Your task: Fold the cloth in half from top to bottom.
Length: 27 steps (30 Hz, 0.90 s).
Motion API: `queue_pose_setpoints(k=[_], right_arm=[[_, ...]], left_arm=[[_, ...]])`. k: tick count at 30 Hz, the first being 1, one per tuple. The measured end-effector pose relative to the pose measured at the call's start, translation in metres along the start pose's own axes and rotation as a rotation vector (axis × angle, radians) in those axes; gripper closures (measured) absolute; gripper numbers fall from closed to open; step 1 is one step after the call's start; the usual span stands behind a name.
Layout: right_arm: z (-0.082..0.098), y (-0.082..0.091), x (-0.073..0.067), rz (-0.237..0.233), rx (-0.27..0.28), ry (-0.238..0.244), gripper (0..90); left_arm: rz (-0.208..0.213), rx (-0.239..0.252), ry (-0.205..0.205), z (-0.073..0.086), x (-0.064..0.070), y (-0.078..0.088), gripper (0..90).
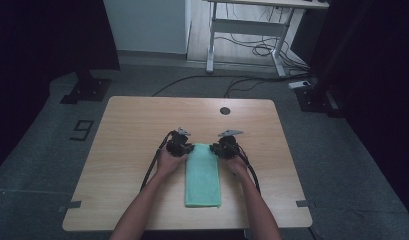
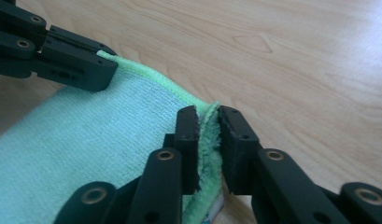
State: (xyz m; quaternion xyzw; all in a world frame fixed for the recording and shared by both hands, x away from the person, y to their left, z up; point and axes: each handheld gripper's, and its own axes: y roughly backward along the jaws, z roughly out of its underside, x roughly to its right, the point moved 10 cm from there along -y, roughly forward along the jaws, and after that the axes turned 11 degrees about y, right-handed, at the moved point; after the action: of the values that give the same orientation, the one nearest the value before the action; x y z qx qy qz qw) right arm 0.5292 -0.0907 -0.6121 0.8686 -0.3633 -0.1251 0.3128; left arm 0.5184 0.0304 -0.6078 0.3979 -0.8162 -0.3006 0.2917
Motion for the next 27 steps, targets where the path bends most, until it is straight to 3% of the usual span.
queue_pose_setpoints(k=[7, 15, 23, 27], right_arm=[[-0.013, 0.013, -0.001, 0.011, 0.040, 0.030, 81.5], [-0.028, 0.032, 0.004, 0.031, 0.108, 0.016, 82.0], [-0.052, 0.049, 0.005, 0.064, 0.149, 0.058, 82.1], [-0.055, 0.055, 0.005, 0.067, 0.167, 0.062, 82.2]], left_arm=[[0.019, 0.049, -0.025, -0.014, 0.005, 0.016, 86.6], [0.026, 0.096, -0.045, -0.031, 0.013, 0.029, 86.8], [0.034, 0.146, -0.073, -0.054, 0.016, 0.048, 86.6], [0.031, 0.149, -0.080, -0.053, 0.018, 0.047, 86.6]])
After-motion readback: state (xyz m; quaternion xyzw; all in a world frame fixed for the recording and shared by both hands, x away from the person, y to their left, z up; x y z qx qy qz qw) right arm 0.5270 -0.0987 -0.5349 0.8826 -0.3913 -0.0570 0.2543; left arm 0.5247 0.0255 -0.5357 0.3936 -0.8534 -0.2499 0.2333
